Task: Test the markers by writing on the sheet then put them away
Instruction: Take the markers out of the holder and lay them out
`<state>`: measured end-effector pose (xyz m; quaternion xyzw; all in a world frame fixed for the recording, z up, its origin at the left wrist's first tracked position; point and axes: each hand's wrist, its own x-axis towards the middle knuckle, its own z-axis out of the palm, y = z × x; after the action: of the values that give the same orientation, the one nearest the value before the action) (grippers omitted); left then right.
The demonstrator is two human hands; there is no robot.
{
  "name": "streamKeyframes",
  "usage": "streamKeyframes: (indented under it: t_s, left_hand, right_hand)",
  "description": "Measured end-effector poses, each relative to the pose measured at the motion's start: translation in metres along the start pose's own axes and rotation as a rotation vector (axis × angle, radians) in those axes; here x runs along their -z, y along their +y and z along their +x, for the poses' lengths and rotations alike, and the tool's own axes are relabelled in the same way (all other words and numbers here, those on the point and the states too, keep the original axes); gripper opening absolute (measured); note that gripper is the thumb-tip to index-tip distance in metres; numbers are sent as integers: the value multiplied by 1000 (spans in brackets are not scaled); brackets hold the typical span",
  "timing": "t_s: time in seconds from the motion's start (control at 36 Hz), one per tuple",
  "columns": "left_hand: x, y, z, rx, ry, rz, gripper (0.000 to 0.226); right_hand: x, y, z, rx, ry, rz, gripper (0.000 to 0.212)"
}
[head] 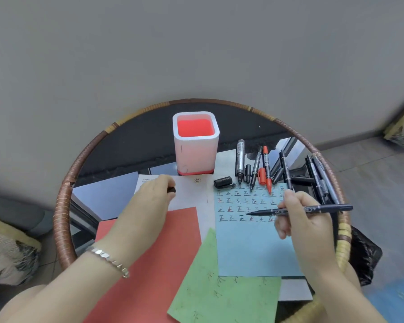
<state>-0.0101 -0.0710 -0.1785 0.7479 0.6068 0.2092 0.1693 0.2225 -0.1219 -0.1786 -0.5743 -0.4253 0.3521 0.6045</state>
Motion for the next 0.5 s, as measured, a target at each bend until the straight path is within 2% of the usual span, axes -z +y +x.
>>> streamKeyframes:
  t_s: [0.11, 0.25, 0.36, 0.44, 0.5]
  left_hand:
    - [-16, -16, 3, -136, 76, 105, 8]
    - [-21, -22, -1, -84, 97, 206, 20]
    - [-25, 5, -12, -148, 175, 138, 29]
    - [-31, 40, -21, -272, 71, 45, 33]
    - [-42, 61, -23, -350, 5, 71, 33]
  right_hand:
    - [3, 3, -3, -28, 7, -13, 34]
    - [6, 7, -4, -62, 4, -22, 31]
    - [13, 5, -2, -89, -13, 34, 31]
    - [22, 4, 3, -129, -15, 89, 34]
    - [30, 2, 8, -149, 21, 84, 33]
